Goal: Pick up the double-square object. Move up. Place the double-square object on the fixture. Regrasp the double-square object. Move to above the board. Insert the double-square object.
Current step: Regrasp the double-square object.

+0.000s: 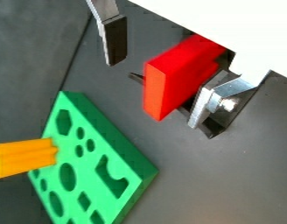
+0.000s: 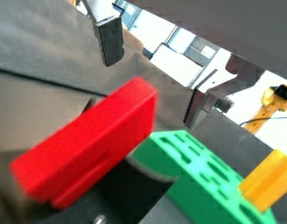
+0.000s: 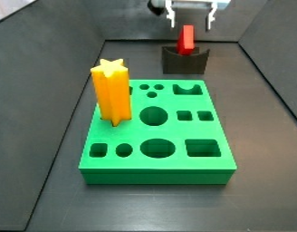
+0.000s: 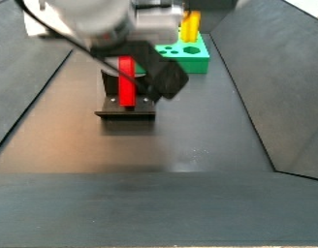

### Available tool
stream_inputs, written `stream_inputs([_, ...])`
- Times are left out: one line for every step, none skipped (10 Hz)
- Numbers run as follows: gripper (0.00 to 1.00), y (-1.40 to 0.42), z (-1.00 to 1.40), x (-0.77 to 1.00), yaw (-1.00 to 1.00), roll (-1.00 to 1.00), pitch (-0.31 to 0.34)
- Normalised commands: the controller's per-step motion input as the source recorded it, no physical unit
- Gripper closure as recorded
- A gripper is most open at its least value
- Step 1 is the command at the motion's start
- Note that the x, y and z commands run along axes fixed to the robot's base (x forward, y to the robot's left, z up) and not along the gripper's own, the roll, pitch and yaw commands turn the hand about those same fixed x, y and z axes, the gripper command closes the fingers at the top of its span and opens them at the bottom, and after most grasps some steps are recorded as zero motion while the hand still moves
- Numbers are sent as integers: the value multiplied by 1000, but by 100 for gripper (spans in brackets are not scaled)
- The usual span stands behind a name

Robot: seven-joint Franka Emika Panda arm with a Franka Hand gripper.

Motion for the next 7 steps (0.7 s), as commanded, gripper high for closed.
stream_inputs([0, 10, 882, -35, -23, 19, 57])
stream_inputs([0, 13, 695, -31, -29, 20, 53])
stream_inputs([0, 15, 438, -26, -31, 21, 49])
stream_inputs([0, 14, 181, -23, -34, 23, 48])
stream_inputs([0, -831, 471, -109, 18, 1000, 59])
stream_inputs([0, -829, 415, -96, 18, 1000, 58])
stream_inputs([0, -672, 321, -106, 18, 1000, 47])
